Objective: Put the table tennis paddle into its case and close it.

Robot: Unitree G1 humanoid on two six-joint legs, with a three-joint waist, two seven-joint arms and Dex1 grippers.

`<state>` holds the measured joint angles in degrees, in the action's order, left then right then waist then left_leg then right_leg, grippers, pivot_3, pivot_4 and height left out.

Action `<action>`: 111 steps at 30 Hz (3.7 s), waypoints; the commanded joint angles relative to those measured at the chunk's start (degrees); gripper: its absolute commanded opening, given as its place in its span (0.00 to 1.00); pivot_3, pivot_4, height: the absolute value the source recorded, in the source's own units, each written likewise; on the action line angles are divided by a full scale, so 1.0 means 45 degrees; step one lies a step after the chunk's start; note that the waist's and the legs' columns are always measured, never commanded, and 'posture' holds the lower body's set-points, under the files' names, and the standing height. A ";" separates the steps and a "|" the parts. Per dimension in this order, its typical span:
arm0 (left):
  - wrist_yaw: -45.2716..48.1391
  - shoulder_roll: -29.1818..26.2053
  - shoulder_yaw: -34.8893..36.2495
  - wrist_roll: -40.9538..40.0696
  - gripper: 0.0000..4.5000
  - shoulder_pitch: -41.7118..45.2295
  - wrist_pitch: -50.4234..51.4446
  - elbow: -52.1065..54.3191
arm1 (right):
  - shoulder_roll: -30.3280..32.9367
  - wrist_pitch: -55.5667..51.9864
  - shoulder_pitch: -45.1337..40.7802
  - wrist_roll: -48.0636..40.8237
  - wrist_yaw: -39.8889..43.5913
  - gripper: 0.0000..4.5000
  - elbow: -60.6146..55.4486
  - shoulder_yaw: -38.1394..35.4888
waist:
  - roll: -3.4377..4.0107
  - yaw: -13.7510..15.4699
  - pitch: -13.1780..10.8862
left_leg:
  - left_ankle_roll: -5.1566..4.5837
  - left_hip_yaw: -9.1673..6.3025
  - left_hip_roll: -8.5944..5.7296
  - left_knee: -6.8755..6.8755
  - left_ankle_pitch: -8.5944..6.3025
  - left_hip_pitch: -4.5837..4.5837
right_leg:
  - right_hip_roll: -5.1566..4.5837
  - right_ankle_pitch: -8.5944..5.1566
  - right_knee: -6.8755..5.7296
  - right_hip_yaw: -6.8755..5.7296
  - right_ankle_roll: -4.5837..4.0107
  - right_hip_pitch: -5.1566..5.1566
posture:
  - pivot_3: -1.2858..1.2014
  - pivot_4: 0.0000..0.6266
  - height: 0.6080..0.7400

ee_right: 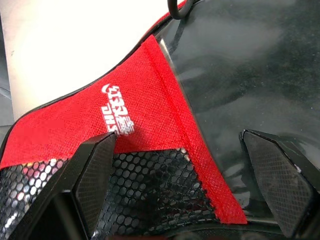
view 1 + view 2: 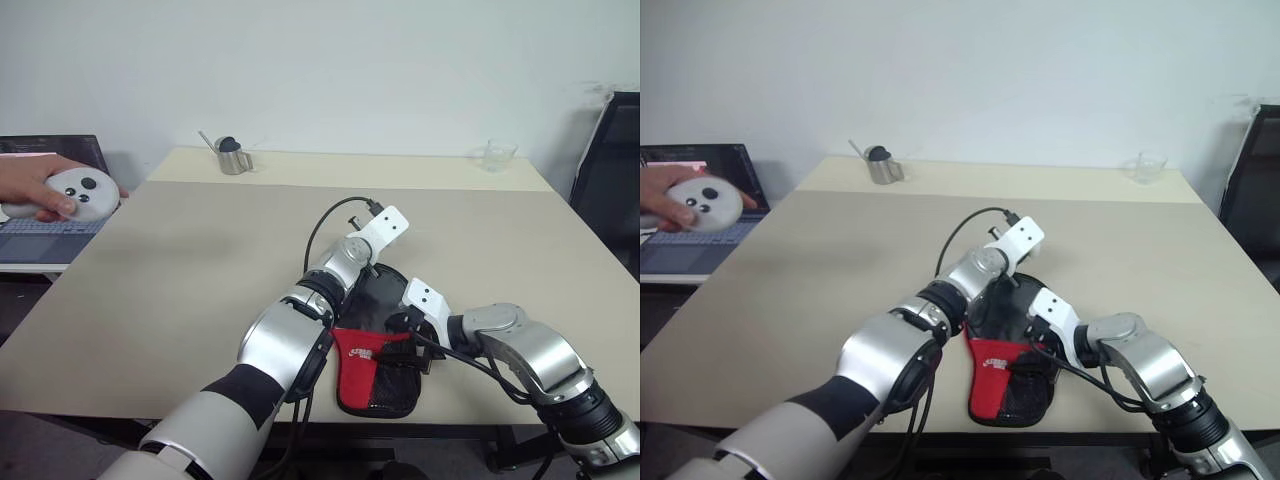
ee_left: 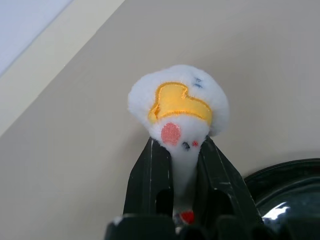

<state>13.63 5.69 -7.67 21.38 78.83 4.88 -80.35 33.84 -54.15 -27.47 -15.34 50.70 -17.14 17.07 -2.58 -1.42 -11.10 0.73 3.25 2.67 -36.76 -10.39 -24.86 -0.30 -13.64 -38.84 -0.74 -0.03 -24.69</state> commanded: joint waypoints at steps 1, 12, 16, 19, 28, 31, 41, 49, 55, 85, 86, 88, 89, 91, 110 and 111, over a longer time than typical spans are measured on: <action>0.0117 0.0474 -0.0412 0.0358 0.04 0.0308 -0.0763 0.0313 | 0.0090 0.0000 -0.0029 -0.0155 -0.0068 0.99 -0.0127 0.0002 | 0.0000 0.0002 0.0000 | 0.0000 0.0000 0.0000 0.0000 0.0000 -0.0001 | 0.0000 0.0000 0.0001 0.0000 0.0000 0.0000 | 0.52 0.24 1.00; 0.0412 0.0699 -0.0479 0.0299 0.12 -0.0251 -0.0258 0.0283 | -0.0053 0.0193 -0.0231 -0.0133 -0.0137 0.99 0.0204 0.0068 | 0.0000 -0.0016 0.0000 | -0.0002 0.0000 0.0003 0.0007 -0.0001 -0.0002 | 0.0001 -0.0001 0.0008 0.0001 0.0001 -0.0001 | 0.52 0.24 1.00; 0.0522 0.0474 -0.0416 0.0233 0.43 -0.0327 0.0033 0.0283 | -0.0143 0.0345 -0.0335 -0.0112 -0.0094 0.99 0.0369 0.0163 | 0.0000 -0.0022 0.0000 | -0.0003 -0.0002 0.0003 0.0007 -0.0001 -0.0001 | 0.0002 -0.0001 0.0008 -0.0002 0.0001 -0.0001 | 0.52 0.24 1.00; 0.0495 0.0174 -0.0357 0.0209 0.67 -0.0381 0.0155 0.0292 | -0.0168 0.0525 -0.0443 -0.0083 -0.0020 0.99 0.0571 0.0211 | 0.0000 -0.0041 0.0000 | -0.0002 -0.0001 0.0004 0.0007 -0.0001 0.0000 | 0.0002 -0.0001 0.0006 0.0001 0.0001 -0.0001 | 0.52 0.24 1.00; 0.0755 -0.1334 0.0123 -0.0303 0.91 -0.0552 0.0039 0.0461 | 0.0013 0.1114 -0.0832 -0.0444 0.0472 0.99 0.0935 -0.0374 | 0.0000 -0.0105 0.0000 | -0.0003 0.0001 0.0011 0.0007 -0.0001 0.0015 | 0.0008 -0.0001 -0.0011 0.0003 0.0000 -0.0002 | 0.52 0.24 1.00; 0.1541 -0.2026 0.0450 -0.0735 0.91 -0.0554 -0.0156 0.0623 | 0.0358 0.1232 -0.0890 -0.0820 0.0820 0.99 0.0745 -0.0893 | 0.0001 -0.0097 -0.0001 | -0.0002 0.0004 0.0010 0.0011 -0.0001 0.0013 | 0.0012 -0.0001 -0.0009 0.0001 0.0000 -0.0005 | 0.52 0.24 1.00; 0.5250 -0.4374 0.0725 -0.1674 0.91 -0.1547 -0.0594 0.1627 | 0.2017 0.1826 -0.0534 -0.1176 0.1057 0.99 0.0593 -0.2724 | 0.0001 -0.0072 -0.0001 | 0.0000 0.0014 0.0010 0.0029 -0.0003 0.0006 | 0.0008 -0.0002 0.0011 -0.0001 -0.0002 -0.0013 | 0.52 0.24 1.00; 1.0336 -0.5856 0.0649 -0.3117 0.91 -0.3097 -0.0159 0.5300 | 0.1481 0.1589 -0.1505 -0.0764 -0.0979 0.99 0.1958 -0.3753 | 0.0002 -0.0053 -0.0001 | 0.0000 0.0022 0.0018 0.0027 -0.0001 0.0000 | 0.0003 -0.0001 -0.0002 0.0016 -0.0008 -0.0025 | 0.52 0.24 1.00; 1.2486 -0.6808 0.1158 -0.5049 0.91 -0.4114 0.1367 0.8963 | 0.1146 0.1520 -0.1746 -0.0848 -0.1647 0.99 0.2046 -0.3898 | 0.0004 -0.0093 -0.0002 | -0.0002 0.0017 0.0023 0.0034 0.0000 -0.0003 | 0.0009 -0.0004 -0.0014 0.0035 -0.0012 -0.0048 | 0.52 0.24 1.00; 0.4406 -0.2417 -0.0129 -0.5040 0.95 -0.9016 0.4765 1.3166 | -0.5872 0.6233 -1.0423 0.0634 -0.7453 0.99 1.6948 -0.5522 | 0.0027 -0.0106 0.0008 | -0.0027 0.0019 0.0032 0.0029 0.0006 0.0003 | 0.0004 0.0016 -0.0028 0.0077 0.0011 -0.0051 | 0.52 0.24 1.00; 0.4484 -0.2466 -0.0142 -0.5114 0.99 -0.9119 0.4879 1.3308 | -0.6003 0.6431 -1.0566 0.0632 -0.7467 0.99 1.7301 -0.5581 | 0.0027 -0.0103 0.0008 | -0.0027 0.0019 0.0033 0.0029 0.0006 0.0003 | 0.0003 0.0015 -0.0027 0.0077 0.0011 -0.0049 | 0.52 0.24 1.00; 0.4505 -0.2645 -0.0343 -0.5012 1.00 -0.9311 0.4928 1.3572 | -0.6279 0.6802 -1.0802 0.0620 -0.7513 0.99 1.7961 -0.5698 | 0.0027 -0.0102 0.0008 | -0.0027 0.0018 0.0034 0.0030 0.0006 0.0002 | 0.0003 0.0016 -0.0027 0.0076 0.0011 -0.0049 | 0.52 0.24 1.00; 0.4454 -0.2690 -0.0386 -0.4987 1.00 -0.9366 0.5010 1.3673 | -0.6383 0.6976 -1.0889 0.0638 -0.7573 0.99 1.8224 -0.5744 | 0.0028 -0.0102 0.0008 | -0.0027 0.0018 0.0034 0.0030 0.0006 0.0003 | 0.0004 0.0016 -0.0028 0.0077 0.0010 -0.0048 | 0.52 0.24 1.00; 0.4586 -0.2807 -0.0536 -0.5015 1.00 -0.9490 0.5228 1.3933 | -0.6561 0.7291 -1.1029 0.0705 -0.7748 0.99 1.8665 -0.5819 | 0.0029 -0.0107 0.0009 | -0.0027 0.0015 0.0034 0.0029 0.0006 0.0004 | 0.0004 0.0016 -0.0032 0.0074 0.0009 -0.0047 | 0.52 0.24 1.00; 0.4512 -0.3538 -0.1113 -0.5142 1.00 -1.0353 0.6736 1.6700 | -0.8526 0.8517 -1.1151 0.1227 -1.0444 0.99 2.0458 -0.6334 | 0.0034 -0.0119 0.0012 | -0.0025 0.0013 0.0142 0.0038 0.0005 0.0008 | 0.0005 0.0019 -0.0021 0.0073 -0.0002 -0.0050 | 0.52 0.24 1.00; 0.4491 -0.3575 -0.1101 -0.5149 1.00 -1.0396 0.6810 1.6811 | -0.8609 0.8543 -1.1124 0.1298 -1.0618 0.99 2.0479 -0.6321 | 0.0034 -0.0122 0.0012 | -0.0025 0.0013 0.0147 0.0039 0.0005 0.0008 | 0.0006 0.0021 -0.0021 0.0070 -0.0006 -0.0051 | 0.52 0.24 1.00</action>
<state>34.24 -10.14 -12.31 -1.46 32.60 34.75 -6.45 -4.55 -16.92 -75.95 -10.02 3.87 75.60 -10.70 -2.42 -1.97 -11.05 0.62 3.31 3.36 -36.59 -10.36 -24.82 -0.25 -13.54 -38.93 -0.42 -0.08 -24.92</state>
